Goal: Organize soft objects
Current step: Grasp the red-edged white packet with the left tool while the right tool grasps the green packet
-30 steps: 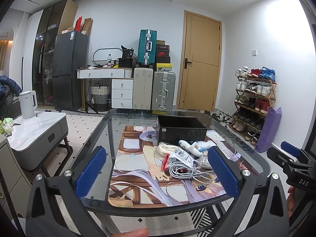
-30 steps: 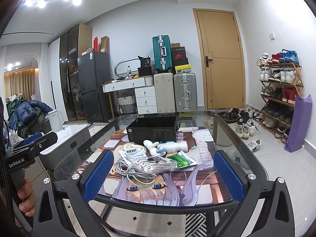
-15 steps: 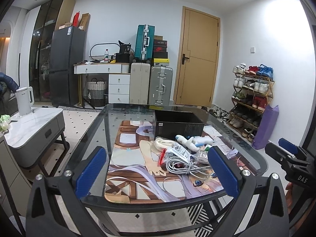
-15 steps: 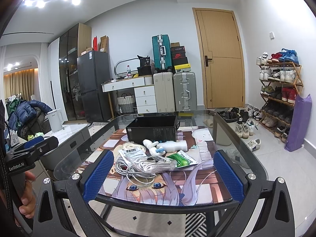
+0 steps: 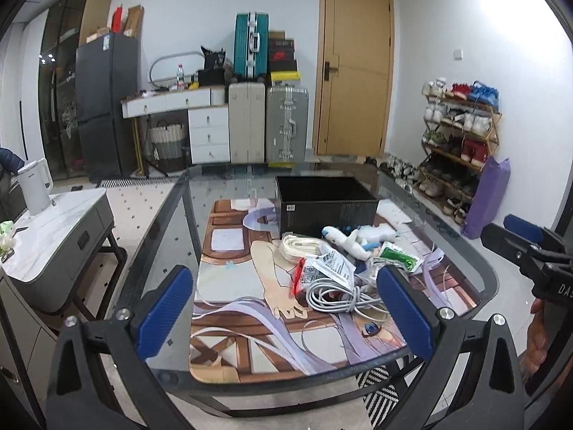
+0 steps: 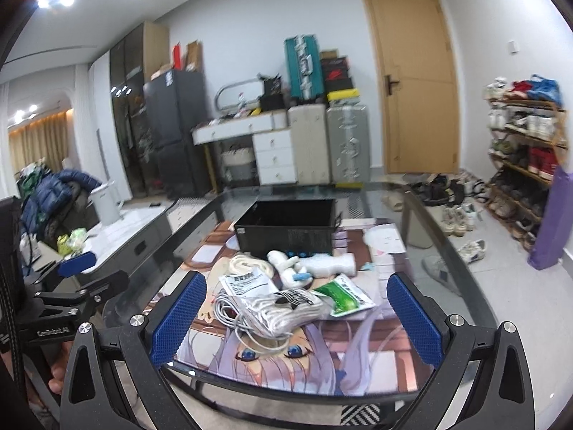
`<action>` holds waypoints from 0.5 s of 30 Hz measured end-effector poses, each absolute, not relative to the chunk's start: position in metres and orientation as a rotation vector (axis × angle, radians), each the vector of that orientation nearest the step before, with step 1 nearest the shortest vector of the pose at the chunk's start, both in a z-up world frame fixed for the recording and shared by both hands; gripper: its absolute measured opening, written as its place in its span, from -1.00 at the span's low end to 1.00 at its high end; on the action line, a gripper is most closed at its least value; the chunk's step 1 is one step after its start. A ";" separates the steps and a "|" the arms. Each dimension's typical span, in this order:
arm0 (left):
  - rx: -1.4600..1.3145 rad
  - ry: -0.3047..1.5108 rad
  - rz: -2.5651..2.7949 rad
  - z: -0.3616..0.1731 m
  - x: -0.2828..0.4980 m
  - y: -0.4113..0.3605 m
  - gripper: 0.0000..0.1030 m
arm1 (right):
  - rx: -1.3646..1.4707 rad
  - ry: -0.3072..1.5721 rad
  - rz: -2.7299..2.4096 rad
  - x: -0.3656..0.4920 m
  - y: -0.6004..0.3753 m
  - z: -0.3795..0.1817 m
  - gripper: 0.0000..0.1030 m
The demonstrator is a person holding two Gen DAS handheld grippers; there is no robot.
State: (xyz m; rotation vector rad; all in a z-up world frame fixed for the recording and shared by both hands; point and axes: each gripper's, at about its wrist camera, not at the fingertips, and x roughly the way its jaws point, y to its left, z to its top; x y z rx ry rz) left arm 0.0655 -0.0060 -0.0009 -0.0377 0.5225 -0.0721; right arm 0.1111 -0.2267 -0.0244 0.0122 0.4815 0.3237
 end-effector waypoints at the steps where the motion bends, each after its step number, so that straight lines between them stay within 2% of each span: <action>1: -0.037 0.540 -0.071 -0.002 0.072 -0.005 1.00 | -0.008 0.513 0.340 0.123 -0.223 -0.025 0.99; 15: 0.083 0.825 -0.111 -0.037 0.174 -0.004 0.97 | -0.271 0.785 0.333 0.250 -0.232 -0.062 0.99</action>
